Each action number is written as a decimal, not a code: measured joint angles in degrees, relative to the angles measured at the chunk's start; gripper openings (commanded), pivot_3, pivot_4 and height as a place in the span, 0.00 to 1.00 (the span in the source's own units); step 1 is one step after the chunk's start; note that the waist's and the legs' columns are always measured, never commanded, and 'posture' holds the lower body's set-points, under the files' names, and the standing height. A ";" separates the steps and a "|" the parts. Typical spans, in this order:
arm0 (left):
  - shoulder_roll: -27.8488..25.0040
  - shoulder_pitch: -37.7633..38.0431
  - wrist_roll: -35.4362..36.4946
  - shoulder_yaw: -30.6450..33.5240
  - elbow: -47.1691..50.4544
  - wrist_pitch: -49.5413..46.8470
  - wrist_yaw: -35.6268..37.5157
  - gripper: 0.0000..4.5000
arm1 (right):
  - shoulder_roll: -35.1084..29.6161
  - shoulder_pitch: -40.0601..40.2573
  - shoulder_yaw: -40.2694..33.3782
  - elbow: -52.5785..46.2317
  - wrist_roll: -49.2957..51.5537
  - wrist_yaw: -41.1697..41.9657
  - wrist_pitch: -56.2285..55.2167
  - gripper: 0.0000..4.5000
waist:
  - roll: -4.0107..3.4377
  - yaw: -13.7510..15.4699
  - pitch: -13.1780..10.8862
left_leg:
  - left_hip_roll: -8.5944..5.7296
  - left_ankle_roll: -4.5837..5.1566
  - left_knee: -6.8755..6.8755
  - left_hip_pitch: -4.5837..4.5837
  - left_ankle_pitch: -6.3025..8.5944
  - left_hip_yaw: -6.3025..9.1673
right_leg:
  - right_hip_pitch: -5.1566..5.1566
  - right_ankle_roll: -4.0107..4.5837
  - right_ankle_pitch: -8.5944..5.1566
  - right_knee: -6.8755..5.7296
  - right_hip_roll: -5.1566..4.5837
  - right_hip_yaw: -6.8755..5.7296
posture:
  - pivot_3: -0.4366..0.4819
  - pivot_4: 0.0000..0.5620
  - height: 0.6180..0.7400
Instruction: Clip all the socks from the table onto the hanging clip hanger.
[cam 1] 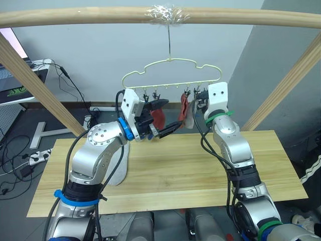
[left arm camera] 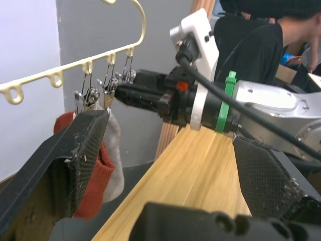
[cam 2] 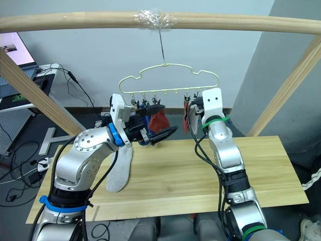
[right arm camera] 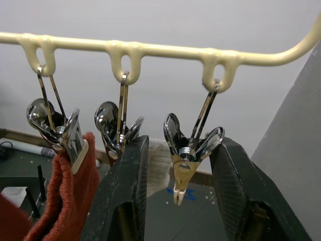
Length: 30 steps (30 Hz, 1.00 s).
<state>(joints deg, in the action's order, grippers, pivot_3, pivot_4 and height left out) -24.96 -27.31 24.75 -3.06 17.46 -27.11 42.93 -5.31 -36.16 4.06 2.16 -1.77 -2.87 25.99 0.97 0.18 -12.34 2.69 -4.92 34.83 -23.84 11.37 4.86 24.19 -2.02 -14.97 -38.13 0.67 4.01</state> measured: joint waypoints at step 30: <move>1.66 -2.70 2.01 0.11 -0.09 -0.28 -1.25 1.00 | 3.93 -3.60 -1.20 0.68 -2.45 -0.97 3.42 0.41 | -0.01 -0.04 -0.02 | 0.00 0.00 0.00 0.00 0.00 0.00 | 0.00 0.01 0.01 0.00 0.00 -0.01 | 0.67 0.39 1.00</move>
<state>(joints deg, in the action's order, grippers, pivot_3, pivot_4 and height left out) -23.30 -30.01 26.76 -2.95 17.37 -27.39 41.68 -1.38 -39.77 2.86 2.84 -4.22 -3.84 29.40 0.96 0.14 -12.36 2.69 -4.91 34.83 -23.84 11.37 4.87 24.20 -2.01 -14.97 -38.14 0.67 4.00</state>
